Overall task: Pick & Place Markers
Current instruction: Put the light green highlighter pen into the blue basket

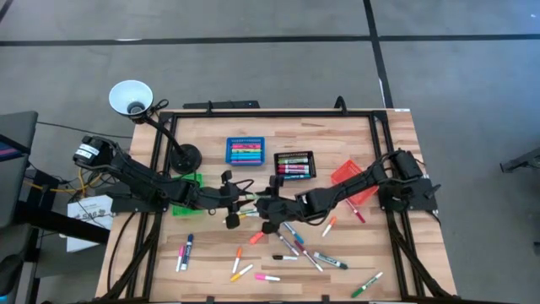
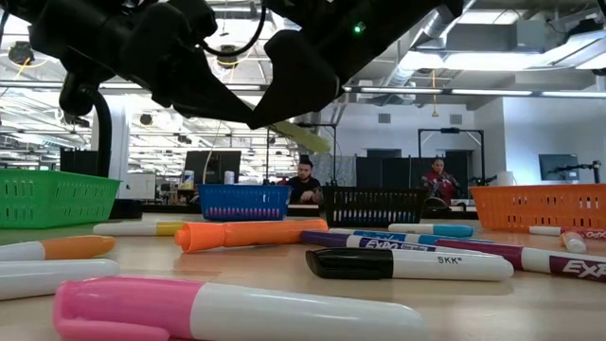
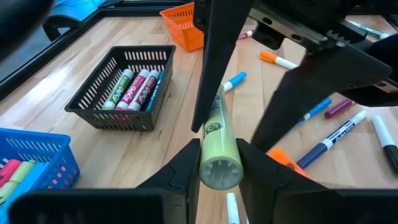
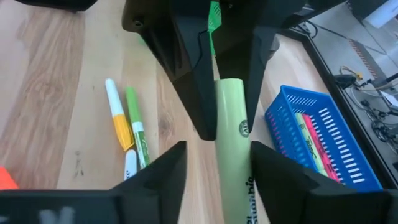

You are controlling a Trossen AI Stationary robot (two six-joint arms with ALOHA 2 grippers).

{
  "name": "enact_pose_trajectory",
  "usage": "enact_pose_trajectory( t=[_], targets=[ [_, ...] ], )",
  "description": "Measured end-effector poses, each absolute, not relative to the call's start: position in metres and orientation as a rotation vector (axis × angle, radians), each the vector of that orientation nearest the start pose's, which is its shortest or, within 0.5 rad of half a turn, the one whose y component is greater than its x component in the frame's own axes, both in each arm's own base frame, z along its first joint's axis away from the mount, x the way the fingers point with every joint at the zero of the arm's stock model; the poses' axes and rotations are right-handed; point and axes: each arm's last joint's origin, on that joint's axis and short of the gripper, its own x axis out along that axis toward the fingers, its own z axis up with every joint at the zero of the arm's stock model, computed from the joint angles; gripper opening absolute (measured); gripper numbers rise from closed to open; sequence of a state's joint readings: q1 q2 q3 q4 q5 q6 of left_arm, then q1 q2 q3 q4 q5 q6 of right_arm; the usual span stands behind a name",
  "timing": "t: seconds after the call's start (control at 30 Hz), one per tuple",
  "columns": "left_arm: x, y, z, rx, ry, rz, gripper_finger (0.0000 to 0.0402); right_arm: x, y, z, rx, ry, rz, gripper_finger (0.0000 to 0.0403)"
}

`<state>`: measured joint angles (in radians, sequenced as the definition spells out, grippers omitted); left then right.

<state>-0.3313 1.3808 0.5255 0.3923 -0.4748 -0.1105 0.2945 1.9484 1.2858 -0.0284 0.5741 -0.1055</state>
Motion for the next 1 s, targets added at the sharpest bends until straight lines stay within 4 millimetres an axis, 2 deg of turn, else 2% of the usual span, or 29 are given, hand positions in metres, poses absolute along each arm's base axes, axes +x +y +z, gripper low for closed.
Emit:
enact_pose_trajectory(
  t=[0.2,0.33,0.47,0.6,0.77,0.87,1.0],
  targets=[
    [0.251,-0.064,0.176,0.082,0.41,0.262,0.0087,0.402,0.11,0.187,-0.436,0.643,-0.318,0.0235],
    [0.253,-0.048,0.174,0.09,0.429,0.357,0.0087,0.398,0.109,0.186,-0.507,0.664,-0.445,0.0251],
    [0.253,-0.024,0.168,0.103,0.504,0.454,0.0087,0.393,0.107,0.184,-0.569,0.699,-0.525,0.0255],
    [0.25,0.008,0.163,0.094,0.58,0.592,0.0087,0.391,0.107,0.182,-0.526,0.704,-0.543,0.0255],
    [0.247,0.038,0.162,0.037,0.58,0.711,0.0087,0.391,0.107,0.182,-0.519,0.704,-0.546,0.0255],
    [0.246,0.047,0.162,-0.017,0.579,0.709,0.0087,0.391,0.107,0.182,-0.519,0.704,-0.546,0.0255],
    [0.246,0.054,0.16,-0.081,0.602,0.583,0.0087,0.391,0.107,0.182,-0.515,0.707,-0.536,0.0255]
  ],
)
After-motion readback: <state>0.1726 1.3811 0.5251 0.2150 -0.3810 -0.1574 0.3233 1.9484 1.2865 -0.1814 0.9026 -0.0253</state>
